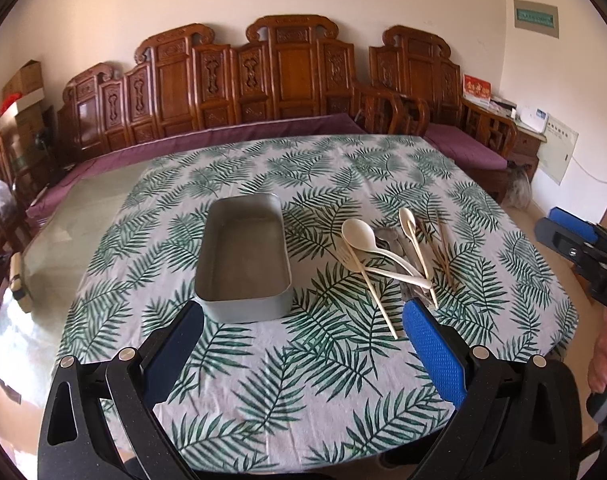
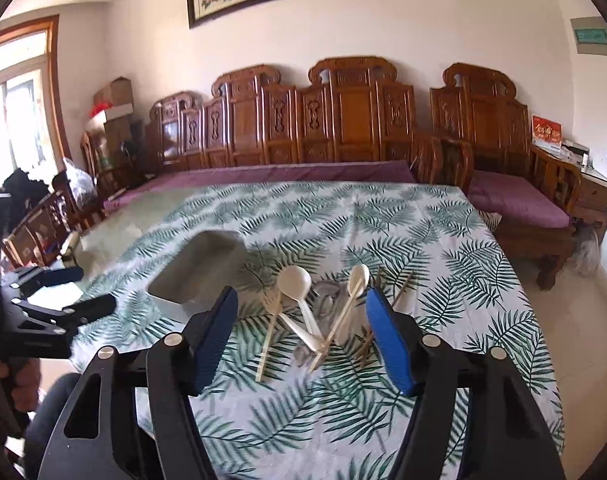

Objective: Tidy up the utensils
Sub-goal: 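Reach into the utensil pile and grasp a white plastic spoon with the right tool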

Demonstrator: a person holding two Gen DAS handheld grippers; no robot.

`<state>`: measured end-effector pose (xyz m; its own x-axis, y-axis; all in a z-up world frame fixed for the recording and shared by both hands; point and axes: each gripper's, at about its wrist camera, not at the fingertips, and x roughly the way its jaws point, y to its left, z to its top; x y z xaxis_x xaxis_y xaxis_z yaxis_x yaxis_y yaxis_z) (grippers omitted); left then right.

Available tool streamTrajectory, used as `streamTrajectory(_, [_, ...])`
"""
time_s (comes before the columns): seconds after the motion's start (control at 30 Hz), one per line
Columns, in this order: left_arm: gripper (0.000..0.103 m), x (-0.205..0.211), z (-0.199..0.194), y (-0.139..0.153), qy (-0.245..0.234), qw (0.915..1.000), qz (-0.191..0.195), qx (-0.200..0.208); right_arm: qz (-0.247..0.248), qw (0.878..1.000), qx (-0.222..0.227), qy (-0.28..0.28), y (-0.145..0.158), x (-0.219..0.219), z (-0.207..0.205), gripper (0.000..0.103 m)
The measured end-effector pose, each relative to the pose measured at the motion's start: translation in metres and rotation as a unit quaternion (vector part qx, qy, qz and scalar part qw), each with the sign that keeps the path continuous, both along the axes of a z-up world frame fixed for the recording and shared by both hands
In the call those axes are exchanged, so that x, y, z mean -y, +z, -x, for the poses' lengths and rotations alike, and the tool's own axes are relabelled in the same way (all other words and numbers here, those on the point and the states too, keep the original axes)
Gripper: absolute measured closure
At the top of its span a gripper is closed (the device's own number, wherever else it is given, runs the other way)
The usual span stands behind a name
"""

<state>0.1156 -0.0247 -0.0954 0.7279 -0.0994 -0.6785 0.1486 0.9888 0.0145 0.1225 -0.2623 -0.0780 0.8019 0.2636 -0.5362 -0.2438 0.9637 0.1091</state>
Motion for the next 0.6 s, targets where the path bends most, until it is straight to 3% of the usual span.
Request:
streamTrajectory(0.37, [0.007,0.029,-0.055,-0.049,-0.037,0.9981,-0.011,-0.048,-0.012,0.997,-0.077,0.004,-0.07,0.024,-0.084,0.047])
streamTrajectory(0.6, [0.007,0.036,-0.079,-0.076,-0.045,0.9969,-0.02,-0.061,-0.005,0.991,-0.117,0.069,-0.104,-0.008,-0.142,0.056])
